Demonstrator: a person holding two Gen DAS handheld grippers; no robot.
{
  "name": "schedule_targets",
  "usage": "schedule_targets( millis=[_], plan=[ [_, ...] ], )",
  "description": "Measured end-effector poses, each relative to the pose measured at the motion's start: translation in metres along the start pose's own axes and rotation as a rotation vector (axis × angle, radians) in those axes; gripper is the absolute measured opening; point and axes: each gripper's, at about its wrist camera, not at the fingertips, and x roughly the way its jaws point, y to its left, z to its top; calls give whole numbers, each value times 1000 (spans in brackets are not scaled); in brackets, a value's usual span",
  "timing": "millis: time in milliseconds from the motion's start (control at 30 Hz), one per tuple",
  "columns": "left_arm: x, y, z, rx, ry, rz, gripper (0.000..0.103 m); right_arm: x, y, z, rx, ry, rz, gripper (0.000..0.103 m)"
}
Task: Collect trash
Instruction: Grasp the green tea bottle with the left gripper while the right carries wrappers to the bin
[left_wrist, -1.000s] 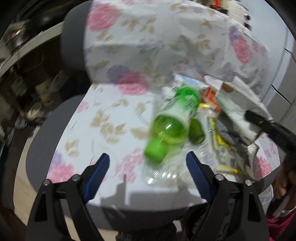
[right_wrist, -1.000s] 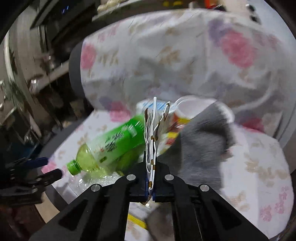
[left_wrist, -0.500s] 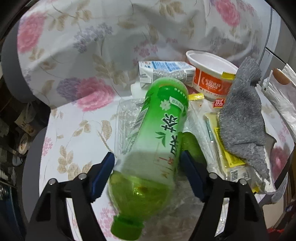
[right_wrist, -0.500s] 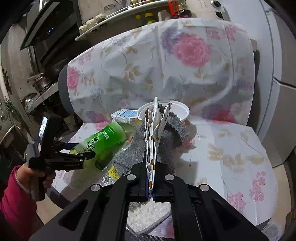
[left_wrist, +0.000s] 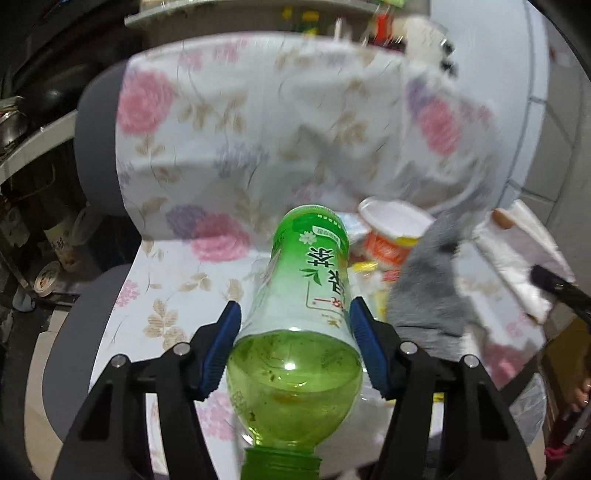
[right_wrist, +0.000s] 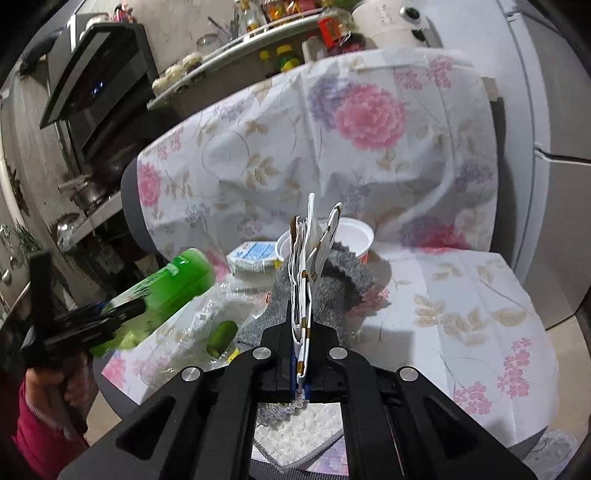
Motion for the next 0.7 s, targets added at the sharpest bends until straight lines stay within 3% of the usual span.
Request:
schedule_targets(
  millis=[167,333,533,700],
  plan=[
    [-35,-39,-18,4,-67,-116,59,-35,-10,-11,11,-30,-53,3],
    [-51,-118,-40,118,-118,-286,59,-92,-38,-41,35,-38,-187,3],
    [-37,-222,-64,248,-78,-516,59,-175,-90,-83,141,-68,-376,3],
    [-31,-302,-90,382,-73,-613,59,-236,-137,-130,263,-99,-531,3]
  ],
)
